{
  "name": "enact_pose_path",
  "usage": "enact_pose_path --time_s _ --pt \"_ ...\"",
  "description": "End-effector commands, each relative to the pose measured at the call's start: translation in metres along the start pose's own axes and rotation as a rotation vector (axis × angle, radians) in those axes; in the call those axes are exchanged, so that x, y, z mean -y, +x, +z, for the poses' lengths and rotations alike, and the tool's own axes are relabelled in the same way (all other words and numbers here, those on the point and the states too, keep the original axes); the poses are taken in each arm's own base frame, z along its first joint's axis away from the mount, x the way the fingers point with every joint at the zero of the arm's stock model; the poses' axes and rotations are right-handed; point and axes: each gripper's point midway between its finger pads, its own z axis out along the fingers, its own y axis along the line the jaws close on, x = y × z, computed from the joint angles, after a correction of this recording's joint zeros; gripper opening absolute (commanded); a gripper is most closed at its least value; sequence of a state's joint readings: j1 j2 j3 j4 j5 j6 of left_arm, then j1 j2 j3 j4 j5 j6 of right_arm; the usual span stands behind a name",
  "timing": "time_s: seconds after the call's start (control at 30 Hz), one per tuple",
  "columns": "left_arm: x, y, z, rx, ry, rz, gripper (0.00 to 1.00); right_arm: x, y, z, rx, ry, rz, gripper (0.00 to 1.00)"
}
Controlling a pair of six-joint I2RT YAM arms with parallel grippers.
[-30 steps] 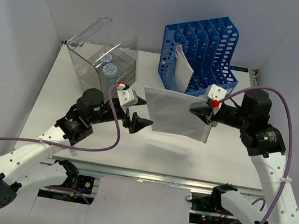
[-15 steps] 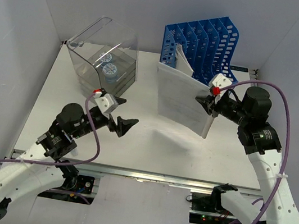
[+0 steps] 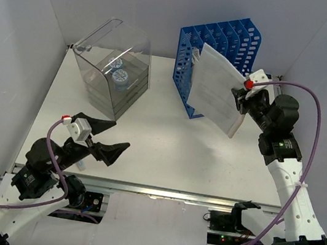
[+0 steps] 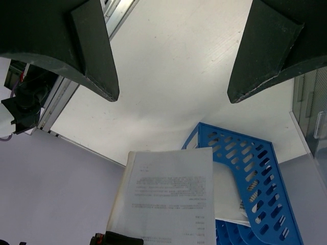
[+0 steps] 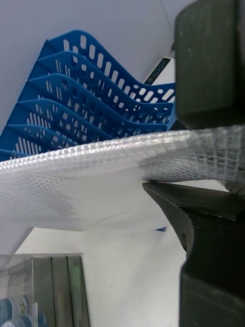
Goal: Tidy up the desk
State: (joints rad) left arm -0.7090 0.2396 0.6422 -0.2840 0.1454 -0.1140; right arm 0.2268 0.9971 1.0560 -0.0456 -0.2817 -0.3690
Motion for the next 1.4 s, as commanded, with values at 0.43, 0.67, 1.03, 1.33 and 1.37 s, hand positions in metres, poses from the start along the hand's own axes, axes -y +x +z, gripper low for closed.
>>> enact_pose_path --time_s 0.43,0.67,1.03,1.33,1.37 --pt "0.002 0.025 -0.015 -0.066 0.003 -0.025 0.98 0.084 -0.114 -0.006 0.254 0.293 -0.023 0.08" --pt "0.003 0.024 -0.016 -0.070 0.007 -0.021 0.98 0.102 -0.127 0.013 0.272 0.320 -0.030 0.08" --pt "0.001 0.021 -0.019 -0.078 0.000 -0.004 0.98 0.134 -0.182 -0.003 0.366 0.365 -0.008 0.08" --pt "0.001 0.018 -0.018 -0.090 -0.002 0.004 0.98 0.165 -0.214 -0.008 0.420 0.400 -0.012 0.08" --pt "0.001 0.019 -0.018 -0.093 -0.002 0.005 0.98 0.165 -0.207 -0.003 0.409 0.396 -0.009 0.08"
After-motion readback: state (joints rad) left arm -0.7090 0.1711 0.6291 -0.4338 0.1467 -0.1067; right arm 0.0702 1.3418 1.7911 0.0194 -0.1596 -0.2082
